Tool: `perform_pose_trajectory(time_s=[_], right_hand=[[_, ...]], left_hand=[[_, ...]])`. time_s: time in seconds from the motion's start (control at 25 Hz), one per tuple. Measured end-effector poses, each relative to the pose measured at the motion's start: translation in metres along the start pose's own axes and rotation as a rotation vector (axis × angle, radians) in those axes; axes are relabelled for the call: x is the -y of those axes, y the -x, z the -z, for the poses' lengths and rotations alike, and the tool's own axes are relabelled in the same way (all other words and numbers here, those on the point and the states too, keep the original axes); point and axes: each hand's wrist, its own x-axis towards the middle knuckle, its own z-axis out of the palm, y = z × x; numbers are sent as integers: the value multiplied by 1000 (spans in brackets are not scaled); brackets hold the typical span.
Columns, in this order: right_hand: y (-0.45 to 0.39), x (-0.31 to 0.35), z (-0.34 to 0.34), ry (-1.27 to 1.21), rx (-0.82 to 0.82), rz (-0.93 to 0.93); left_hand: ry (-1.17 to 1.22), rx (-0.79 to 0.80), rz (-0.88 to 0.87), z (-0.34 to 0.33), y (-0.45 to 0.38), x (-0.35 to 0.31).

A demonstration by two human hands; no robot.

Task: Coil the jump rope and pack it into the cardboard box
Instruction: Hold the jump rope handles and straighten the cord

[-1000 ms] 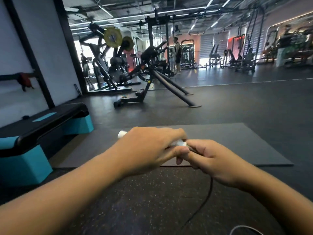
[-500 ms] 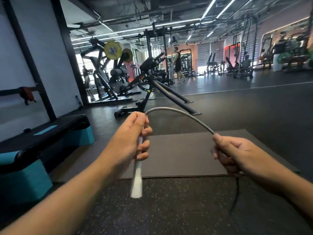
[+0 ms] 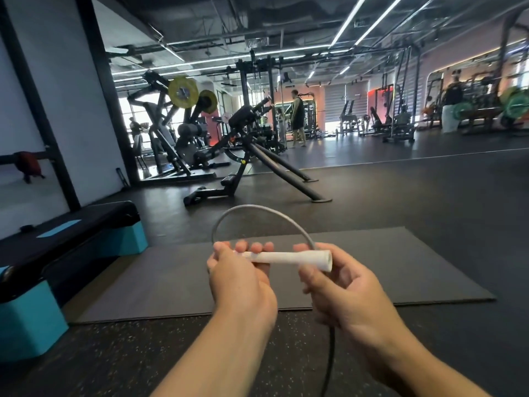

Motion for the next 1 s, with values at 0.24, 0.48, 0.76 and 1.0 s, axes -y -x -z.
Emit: perform_pose_trajectory(time_s=[0.24, 0.48, 0.76, 1.0], right_hand=[[-10, 35, 3, 284, 46, 99], [-16, 51, 9, 693, 80, 233], [-8, 57, 10, 567, 103, 38], [-10, 58, 18, 584, 152, 16]], left_hand=[[-1179, 314, -777, 27, 1, -29], [-1916, 1168, -831, -20, 16, -52], [-1852, 1162, -843, -25, 6, -41], [-1777, 1132, -250, -36, 3, -42]])
